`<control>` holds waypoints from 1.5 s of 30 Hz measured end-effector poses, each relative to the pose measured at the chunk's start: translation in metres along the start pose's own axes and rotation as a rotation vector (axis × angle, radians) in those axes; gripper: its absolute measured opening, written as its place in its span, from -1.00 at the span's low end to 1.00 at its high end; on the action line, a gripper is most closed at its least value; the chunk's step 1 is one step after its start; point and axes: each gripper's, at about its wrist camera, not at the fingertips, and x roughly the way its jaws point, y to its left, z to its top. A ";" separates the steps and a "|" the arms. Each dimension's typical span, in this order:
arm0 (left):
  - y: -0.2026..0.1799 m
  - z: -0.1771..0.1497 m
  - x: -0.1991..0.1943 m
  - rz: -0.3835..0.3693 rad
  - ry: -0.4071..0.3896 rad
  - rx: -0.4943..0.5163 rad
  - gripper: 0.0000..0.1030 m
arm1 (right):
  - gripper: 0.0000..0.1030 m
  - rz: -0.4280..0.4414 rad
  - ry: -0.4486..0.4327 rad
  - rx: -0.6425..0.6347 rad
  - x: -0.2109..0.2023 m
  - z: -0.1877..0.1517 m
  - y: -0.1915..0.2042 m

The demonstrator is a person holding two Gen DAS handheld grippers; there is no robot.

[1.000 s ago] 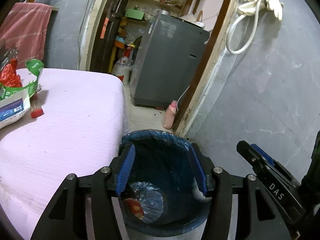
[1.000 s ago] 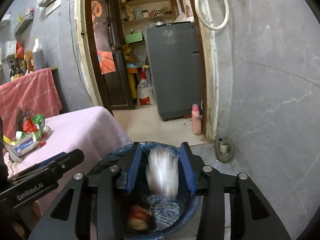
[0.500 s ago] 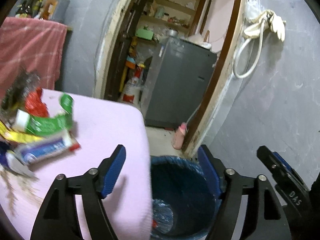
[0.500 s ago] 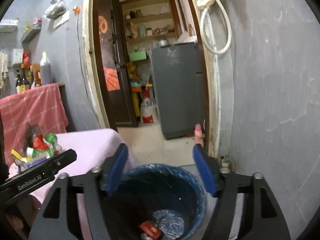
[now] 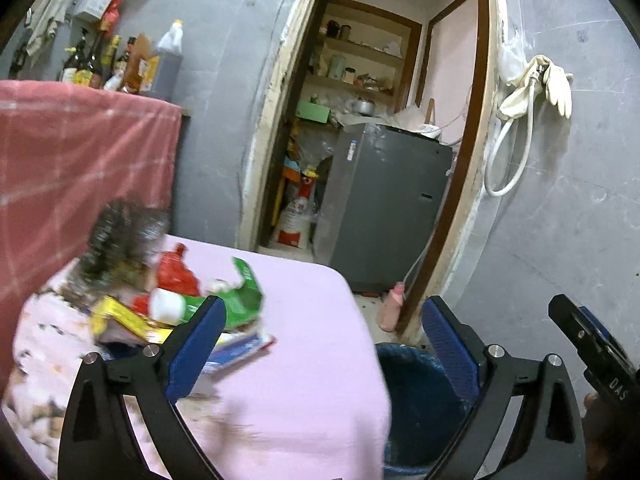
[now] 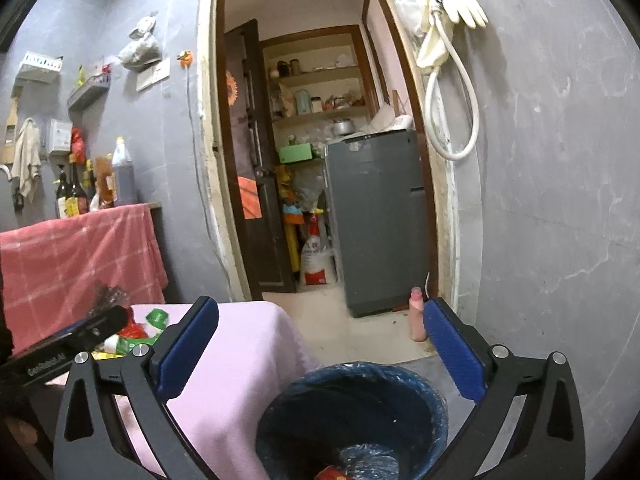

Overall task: Collect trash
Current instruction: 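Move both tools back over the trash on the table, then grasp the yellow-labelled box with the left tool while the right tool grasps the white toothpaste tube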

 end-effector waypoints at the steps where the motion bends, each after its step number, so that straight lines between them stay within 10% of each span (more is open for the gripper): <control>1: 0.005 0.000 -0.005 0.007 -0.005 0.003 0.88 | 1.00 0.003 0.001 -0.005 -0.002 0.000 0.006; 21: 0.136 -0.007 -0.060 0.162 0.024 -0.010 0.92 | 1.00 0.127 0.110 -0.021 0.015 -0.029 0.116; 45: 0.200 -0.024 -0.012 0.099 0.261 -0.126 0.82 | 0.77 0.213 0.359 -0.046 0.090 -0.061 0.182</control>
